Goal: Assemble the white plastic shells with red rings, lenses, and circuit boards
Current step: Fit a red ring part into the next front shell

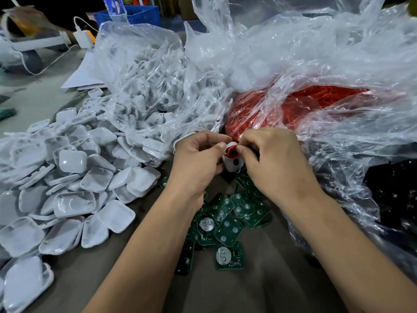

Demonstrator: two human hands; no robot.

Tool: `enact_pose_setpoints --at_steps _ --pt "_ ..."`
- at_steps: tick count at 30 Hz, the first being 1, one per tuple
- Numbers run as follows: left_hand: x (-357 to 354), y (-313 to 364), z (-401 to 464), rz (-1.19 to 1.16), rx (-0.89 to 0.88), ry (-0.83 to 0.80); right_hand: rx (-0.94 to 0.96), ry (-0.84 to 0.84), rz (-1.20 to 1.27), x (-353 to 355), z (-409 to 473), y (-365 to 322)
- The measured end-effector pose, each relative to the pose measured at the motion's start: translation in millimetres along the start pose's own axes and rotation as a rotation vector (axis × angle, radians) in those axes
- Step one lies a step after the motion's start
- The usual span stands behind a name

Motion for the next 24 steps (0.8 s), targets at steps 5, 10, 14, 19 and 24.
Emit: enact_pose_setpoints --at_steps 5,10,14,19,24 --pt "-0.4 3.3 -3.6 0.018 -0.036 -0.036 0.013 0.009 0.002 0.6 -0.6 -0.2" --pt "-0.2 1.4 -1.0 -0.006 -0.019 -0.04 -0.064 0.036 0.085 4.8 -0.7 7.0" --pt "-0.4 6.5 -0.7 -0.044 -0.043 -0.082 -0.186 0.07 0.295 9.8 -1.0 21.2" --pt "0.1 19.1 -3.4 -0.138 -0.086 -0.157 -0.225 -0.012 0.508 6.2 0.4 25.2" --pt "-4.0 20.8 -5.2 -0.178 -0.089 -0.176 -0.3 -0.078 0.727 -3.5 -0.9 29.2"
Point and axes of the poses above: each hand's wrist, its own z-axis towards the middle knuckle, its own x-axis out of the back of the hand, y = z × x, the point moved 9 cm from there along z, towards the middle knuckle, and after that the axes turned 13 degrees about z, right-handed, at the moved point
